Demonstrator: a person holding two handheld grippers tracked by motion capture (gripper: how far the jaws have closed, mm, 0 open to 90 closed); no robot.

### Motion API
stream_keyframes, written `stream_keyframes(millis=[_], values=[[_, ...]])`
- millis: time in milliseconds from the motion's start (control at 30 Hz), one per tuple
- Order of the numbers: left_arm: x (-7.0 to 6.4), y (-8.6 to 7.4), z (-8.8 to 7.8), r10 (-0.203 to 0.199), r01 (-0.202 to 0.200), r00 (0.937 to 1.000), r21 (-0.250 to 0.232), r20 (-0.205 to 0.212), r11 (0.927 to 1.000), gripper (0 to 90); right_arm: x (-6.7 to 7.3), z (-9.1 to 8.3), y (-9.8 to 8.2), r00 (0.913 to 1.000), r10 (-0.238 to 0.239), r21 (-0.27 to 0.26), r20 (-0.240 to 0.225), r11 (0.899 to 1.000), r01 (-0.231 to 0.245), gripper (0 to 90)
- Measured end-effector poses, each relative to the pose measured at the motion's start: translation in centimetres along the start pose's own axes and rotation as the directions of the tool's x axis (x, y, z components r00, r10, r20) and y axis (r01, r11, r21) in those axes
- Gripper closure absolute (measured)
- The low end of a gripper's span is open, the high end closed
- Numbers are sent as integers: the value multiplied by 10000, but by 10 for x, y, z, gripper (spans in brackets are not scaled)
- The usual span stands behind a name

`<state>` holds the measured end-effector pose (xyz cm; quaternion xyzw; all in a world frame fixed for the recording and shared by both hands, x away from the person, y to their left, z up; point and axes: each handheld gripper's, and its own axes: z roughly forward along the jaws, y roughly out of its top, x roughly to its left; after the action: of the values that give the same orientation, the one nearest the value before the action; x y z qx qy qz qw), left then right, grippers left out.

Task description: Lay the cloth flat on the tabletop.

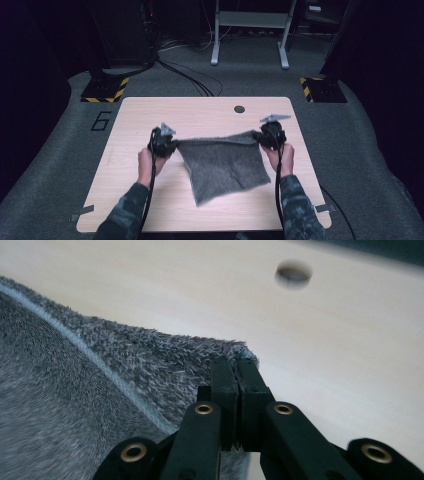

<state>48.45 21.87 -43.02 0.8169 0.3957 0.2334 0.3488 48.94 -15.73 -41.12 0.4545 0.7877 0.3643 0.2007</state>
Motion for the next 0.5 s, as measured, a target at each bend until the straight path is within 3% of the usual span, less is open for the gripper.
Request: stream_keyframes(millis=[67,100,133,167,200,233,267,333,400,500], values=[[8,32,-20,290,-332,9973,-616,-674,9975,867,-2,-12,32,9994,-209,-476,272,9986,222,889],[9,49,-36,565,-670,9929,-995,-1045,9928,867,-1,-22,47,9989,-319,-772,355,9964,346,889],[8,57,-47,800,-952,9886,-1178,-1276,9885,866,1,-36,64,9973,-518,-1208,518,9910,578,888],[8,57,-47,800,-952,9886,-1178,-1276,9885,866,1,-36,64,9973,-518,-1208,518,9910,578,888],[5,67,-65,1172,-1423,9791,-1484,-1660,9786,866,3,-45,71,9968,-585,-1424,549,9876,658,888],[1,68,-74,1363,-1659,9744,-1627,-1790,9726,863,8,-63,80,9961,-678,-1794,563,9808,769,887],[-7,62,-84,1586,-1896,9710,-1725,-1787,9666,861,13,-79,78,9957,-787,-2123,489,9733,874,883],[-16,48,-84,1843,-2122,9674,-1586,-1735,9643,858,17,-83,68,9961,-817,-2071,342,9744,870,880],[-28,27,-77,2012,-2210,9687,-1360,-1457,9657,857,20,-79,46,9970,-754,-1685,158,9827,770,879],[-46,-10,-59,2153,-2230,9720,-803,-945,9715,855,21,-59,4,9977,-669,-764,-106,9949,659,877]])
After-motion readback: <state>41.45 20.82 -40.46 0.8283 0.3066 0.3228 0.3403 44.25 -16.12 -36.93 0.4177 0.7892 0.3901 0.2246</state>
